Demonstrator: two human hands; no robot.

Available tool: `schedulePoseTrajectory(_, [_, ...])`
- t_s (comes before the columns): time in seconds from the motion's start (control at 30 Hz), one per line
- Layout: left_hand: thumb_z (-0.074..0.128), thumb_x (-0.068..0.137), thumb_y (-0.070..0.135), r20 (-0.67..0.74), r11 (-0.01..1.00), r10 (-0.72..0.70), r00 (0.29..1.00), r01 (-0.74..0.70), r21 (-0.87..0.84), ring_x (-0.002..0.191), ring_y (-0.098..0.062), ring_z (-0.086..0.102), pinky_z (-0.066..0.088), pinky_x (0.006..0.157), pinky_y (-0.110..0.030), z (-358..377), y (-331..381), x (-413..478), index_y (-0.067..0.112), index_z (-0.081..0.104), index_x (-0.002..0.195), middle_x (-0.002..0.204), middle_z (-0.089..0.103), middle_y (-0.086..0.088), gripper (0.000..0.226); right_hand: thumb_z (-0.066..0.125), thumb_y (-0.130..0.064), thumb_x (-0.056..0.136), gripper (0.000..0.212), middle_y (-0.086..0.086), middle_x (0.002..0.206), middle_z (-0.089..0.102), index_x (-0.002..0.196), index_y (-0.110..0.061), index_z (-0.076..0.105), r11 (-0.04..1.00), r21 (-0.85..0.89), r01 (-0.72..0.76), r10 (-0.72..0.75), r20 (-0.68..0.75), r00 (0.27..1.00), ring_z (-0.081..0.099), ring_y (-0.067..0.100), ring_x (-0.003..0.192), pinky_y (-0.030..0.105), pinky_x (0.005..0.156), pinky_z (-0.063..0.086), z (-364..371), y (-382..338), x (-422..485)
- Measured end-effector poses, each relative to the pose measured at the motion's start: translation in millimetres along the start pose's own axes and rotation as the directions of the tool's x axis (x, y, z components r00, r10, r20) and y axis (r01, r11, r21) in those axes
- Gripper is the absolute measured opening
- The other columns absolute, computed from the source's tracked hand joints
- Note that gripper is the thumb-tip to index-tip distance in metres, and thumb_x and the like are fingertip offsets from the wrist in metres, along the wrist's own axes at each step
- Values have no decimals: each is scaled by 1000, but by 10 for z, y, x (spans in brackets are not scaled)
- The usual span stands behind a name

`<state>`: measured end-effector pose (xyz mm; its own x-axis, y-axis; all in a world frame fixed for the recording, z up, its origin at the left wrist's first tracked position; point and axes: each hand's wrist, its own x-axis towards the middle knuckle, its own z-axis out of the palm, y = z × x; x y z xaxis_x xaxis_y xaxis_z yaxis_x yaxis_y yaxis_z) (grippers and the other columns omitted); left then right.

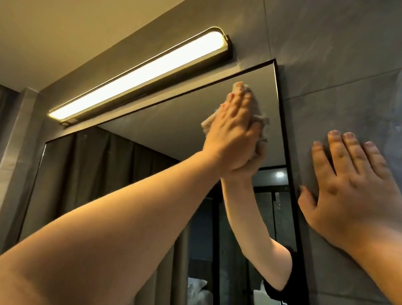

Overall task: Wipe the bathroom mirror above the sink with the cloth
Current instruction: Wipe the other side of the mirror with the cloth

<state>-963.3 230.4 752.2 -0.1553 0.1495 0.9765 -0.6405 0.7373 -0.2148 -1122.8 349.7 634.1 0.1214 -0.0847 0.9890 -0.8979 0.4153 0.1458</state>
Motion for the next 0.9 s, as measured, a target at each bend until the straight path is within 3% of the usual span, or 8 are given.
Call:
schedulePoseTrajectory(0.1, [43,95,36,42,993,120,992,-120,-8,150,-18,5,8,122,-38,96,220,-27,11,26,151,161,14,-7,64,37,-48,85,79,30,152,34,145,2,42,1000,17,1,-1,-15,1000,32,44,143,57,119,20,3,-2,-8])
schedulePoseTrajectory(0.27, [35,99,34,165,996,50,985,-36,-84,149,-14,-5,-4,121,-32,-126,261,333,17,10,154,163,-1,-1,63,37,-48,85,79,30,153,33,145,2,41,1000,-3,2,-2,-6,1000,31,44,143,56,119,20,13,4,-7])
schedulePoseTrajectory(0.4, [33,101,39,259,990,-84,962,110,-88,148,-11,-9,-7,117,-31,-212,349,637,22,3,155,162,-8,4,64,37,-48,85,79,29,154,32,147,1,40,1000,-24,0,0,15,1000,28,42,145,55,120,19,18,7,-6])
schedulePoseTrajectory(0.7, [34,101,41,271,979,-143,952,176,-102,148,-12,-11,-9,118,-33,-228,252,652,20,-1,154,162,-10,2,67,34,-48,86,78,29,154,31,147,1,39,1000,-12,-4,4,16,1000,28,42,145,55,120,20,-4,12,-8])
schedulePoseTrajectory(0.77, [35,100,39,256,989,-104,961,127,-76,148,-13,-11,-8,119,-32,-201,283,489,19,0,154,162,-10,0,68,33,-49,86,78,28,155,31,147,0,38,1000,-9,0,0,13,1000,27,42,145,55,120,20,-10,16,-9])
schedulePoseTrajectory(0.9, [39,100,34,146,991,123,982,-114,-65,149,-16,-4,1,122,-36,-51,256,-257,15,12,154,163,2,-4,64,34,-49,88,76,26,155,31,148,-2,37,1000,7,-3,3,5,1000,27,41,146,55,120,19,-6,0,4])
